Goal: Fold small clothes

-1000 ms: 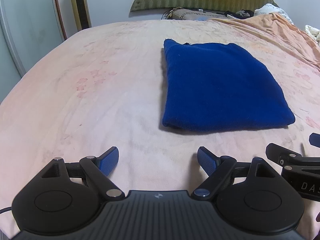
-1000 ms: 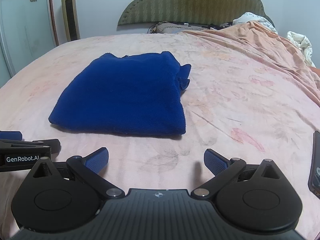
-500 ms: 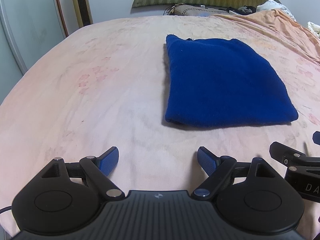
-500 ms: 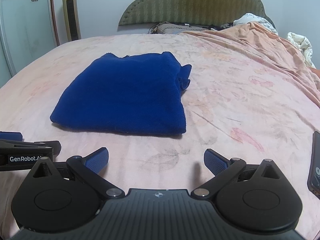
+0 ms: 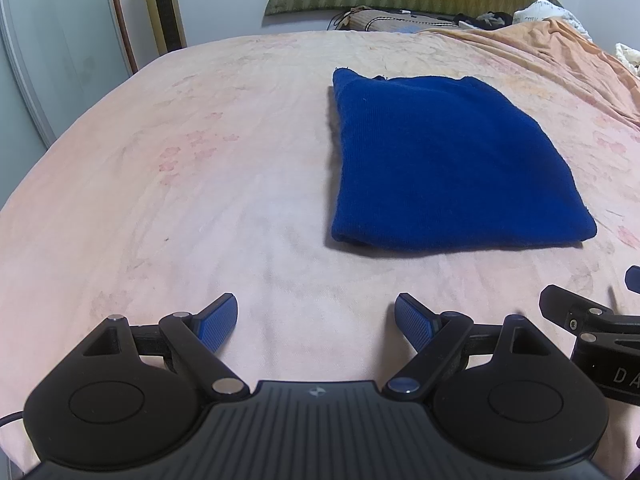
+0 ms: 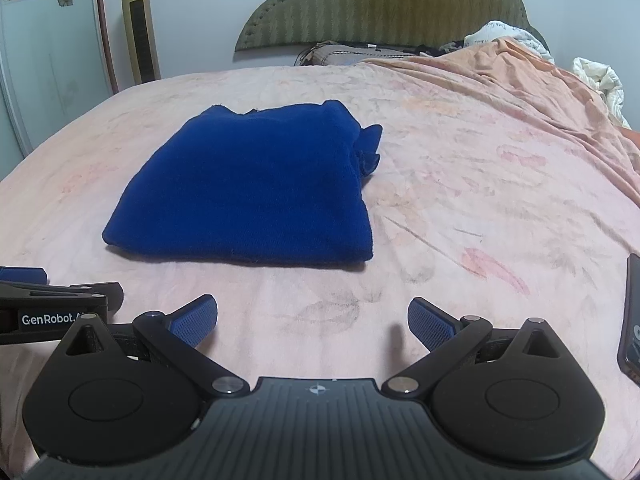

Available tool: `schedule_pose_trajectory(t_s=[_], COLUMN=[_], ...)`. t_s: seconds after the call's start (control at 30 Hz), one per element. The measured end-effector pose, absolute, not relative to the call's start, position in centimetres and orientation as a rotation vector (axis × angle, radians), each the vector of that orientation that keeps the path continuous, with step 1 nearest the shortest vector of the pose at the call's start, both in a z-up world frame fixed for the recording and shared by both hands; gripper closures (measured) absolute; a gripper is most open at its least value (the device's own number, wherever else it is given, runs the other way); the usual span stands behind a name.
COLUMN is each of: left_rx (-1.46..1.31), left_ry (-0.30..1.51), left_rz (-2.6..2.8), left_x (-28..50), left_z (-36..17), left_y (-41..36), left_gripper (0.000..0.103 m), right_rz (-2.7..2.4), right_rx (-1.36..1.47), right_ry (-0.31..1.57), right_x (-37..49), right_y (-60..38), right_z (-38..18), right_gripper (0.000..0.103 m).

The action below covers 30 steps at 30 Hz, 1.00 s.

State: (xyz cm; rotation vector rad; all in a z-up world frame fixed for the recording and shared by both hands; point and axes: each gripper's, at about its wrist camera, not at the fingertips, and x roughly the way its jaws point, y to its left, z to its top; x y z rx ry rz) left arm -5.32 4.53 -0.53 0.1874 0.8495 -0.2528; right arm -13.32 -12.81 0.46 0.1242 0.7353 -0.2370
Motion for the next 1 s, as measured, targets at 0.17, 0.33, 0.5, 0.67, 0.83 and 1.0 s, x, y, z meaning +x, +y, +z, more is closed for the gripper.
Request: schedule_pose_trajectory(t_s=[0.17,0.33,0.5,0.67,0.83,1.0], left_rx=[0.188,0.187,0.185,0.182,0.181,0.182], left_ry=[0.850,0.850,0.850,0.848,0.849,0.849], left_rz=[-0.254,-0.255,-0.257,-0.258,-0.259,-0.260], left_x=[-5.32,-5.34,-5.38,-5.40,-5.39,-5.40], left_z=[-0.52,-0.51,-0.46,-0.41,-0.42,-0.42], left_y=[4.55,4.62,4.65,4.71,4.72,4.72], left_gripper=[0.017,0.017,0.017,0.017,0.017,0.017], right_rz=[-0.237,-0.238,-0.239,-0.239,-0.238,-0.235], right_rx=[0.118,0.114,0.112,0.108,0.095,0.089], right_ry=[0.732,0.731,0.730,0.728,0.726,0.727], right_x=[-13.41,-13.47,-13.55,-13.62,-13.61,-13.57], right_y=[-12.66,-12.58,-12.57,-12.53,-12.41,-12.31], right_z=[0.52,0.48,0.59,0.68,0.82,0.89], right_gripper=[0.000,0.000,0.000,0.000,0.000,0.000])
